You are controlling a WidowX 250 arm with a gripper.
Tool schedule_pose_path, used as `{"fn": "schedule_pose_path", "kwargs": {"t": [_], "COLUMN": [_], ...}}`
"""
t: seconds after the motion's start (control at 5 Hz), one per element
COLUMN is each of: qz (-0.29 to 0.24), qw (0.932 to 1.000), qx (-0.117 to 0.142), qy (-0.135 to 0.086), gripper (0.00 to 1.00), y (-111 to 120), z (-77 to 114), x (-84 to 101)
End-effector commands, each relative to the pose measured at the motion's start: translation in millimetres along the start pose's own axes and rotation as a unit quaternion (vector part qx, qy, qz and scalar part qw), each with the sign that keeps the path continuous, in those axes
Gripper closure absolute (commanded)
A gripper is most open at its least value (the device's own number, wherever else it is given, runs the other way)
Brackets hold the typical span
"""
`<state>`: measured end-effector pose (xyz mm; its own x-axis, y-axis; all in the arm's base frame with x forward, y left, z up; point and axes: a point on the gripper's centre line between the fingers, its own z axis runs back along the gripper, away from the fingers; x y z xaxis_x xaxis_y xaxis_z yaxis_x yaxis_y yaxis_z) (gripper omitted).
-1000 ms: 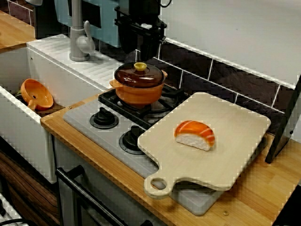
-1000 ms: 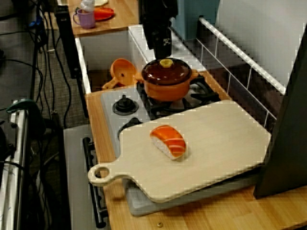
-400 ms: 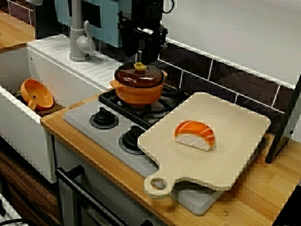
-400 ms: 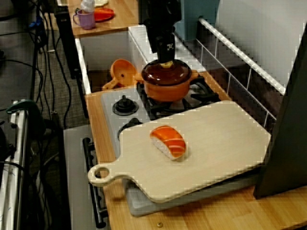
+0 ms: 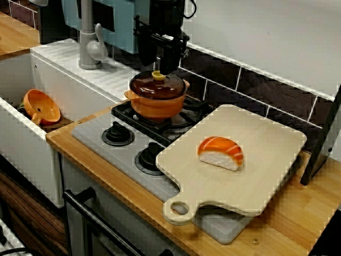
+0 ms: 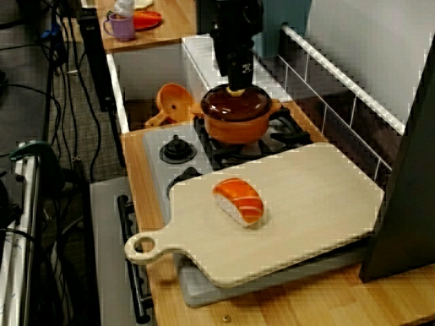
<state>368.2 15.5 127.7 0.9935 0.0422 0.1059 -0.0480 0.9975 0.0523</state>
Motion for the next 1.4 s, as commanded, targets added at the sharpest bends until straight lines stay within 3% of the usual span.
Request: {"fn": "schedule_pose_path", "kwargs": {"t": [0.0,0.6,1.2], "qz": [0.015,0.023,0.038], "qw": [0.9997,0.9994,0.9989], "qx": [-0.005,-0.019,-0.013], "qy": [-0.015,-0.014,-0.023], "gripper": [0.0,0.0,0.0], "y": [7.6,3.8,0.4], "z": [10.8,22.0,16.4], "x": [13.4,4.3,4.3]}}
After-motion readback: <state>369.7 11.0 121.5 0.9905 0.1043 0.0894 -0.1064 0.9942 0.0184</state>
